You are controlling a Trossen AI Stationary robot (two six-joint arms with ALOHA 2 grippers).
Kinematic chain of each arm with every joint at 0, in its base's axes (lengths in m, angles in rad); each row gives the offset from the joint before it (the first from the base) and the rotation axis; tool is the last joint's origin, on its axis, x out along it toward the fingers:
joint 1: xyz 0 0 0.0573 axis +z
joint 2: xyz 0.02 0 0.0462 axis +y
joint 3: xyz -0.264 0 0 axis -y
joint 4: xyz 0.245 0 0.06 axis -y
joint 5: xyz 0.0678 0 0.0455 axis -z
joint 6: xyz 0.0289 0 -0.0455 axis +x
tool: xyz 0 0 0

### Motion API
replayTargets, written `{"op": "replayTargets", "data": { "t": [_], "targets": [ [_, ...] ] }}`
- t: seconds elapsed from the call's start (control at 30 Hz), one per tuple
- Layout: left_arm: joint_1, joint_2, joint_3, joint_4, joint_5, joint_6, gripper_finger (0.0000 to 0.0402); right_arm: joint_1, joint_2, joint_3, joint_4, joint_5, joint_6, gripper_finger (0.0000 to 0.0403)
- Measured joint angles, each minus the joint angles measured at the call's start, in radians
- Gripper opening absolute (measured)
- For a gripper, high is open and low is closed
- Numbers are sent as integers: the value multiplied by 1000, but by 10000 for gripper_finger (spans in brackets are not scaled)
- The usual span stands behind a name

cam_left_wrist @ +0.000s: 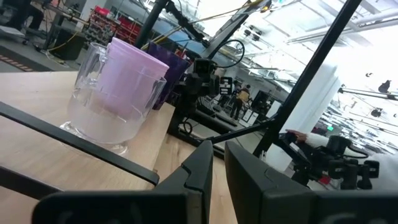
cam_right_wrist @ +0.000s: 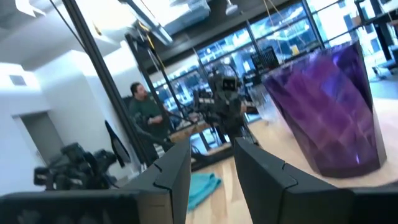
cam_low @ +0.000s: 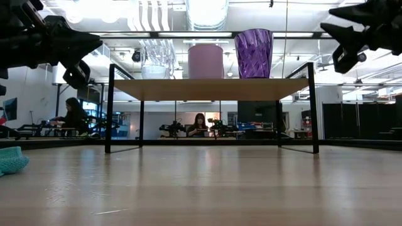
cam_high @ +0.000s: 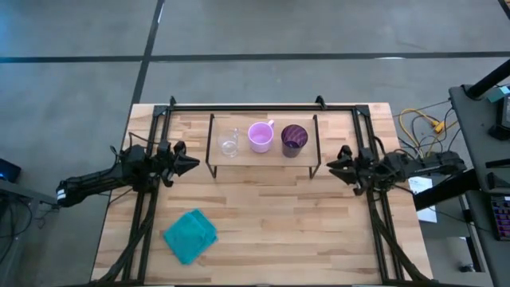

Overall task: Stack small to large cups/mugs on shelf
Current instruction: Return to Home Position

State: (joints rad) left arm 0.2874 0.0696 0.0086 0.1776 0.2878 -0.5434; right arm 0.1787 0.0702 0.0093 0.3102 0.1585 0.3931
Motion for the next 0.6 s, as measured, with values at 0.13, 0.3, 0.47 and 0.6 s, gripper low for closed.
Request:
{"op": "replayTargets", "data": {
  "t": [0.13,0.3,0.47,0.6],
  "targets": [
    [0,0,0,0,0,0,29,0,-46,0,0,0,0,118],
    [1,2,0,0,0,0,29,0,-70,0,5,0,0,118],
    [0,0,-1,1,0,0,29,0,-68,0,-4,0,-1,118],
    [0,2,-1,2,0,0,29,0,-68,1,-60,-85,-104,118]
  ]
}}
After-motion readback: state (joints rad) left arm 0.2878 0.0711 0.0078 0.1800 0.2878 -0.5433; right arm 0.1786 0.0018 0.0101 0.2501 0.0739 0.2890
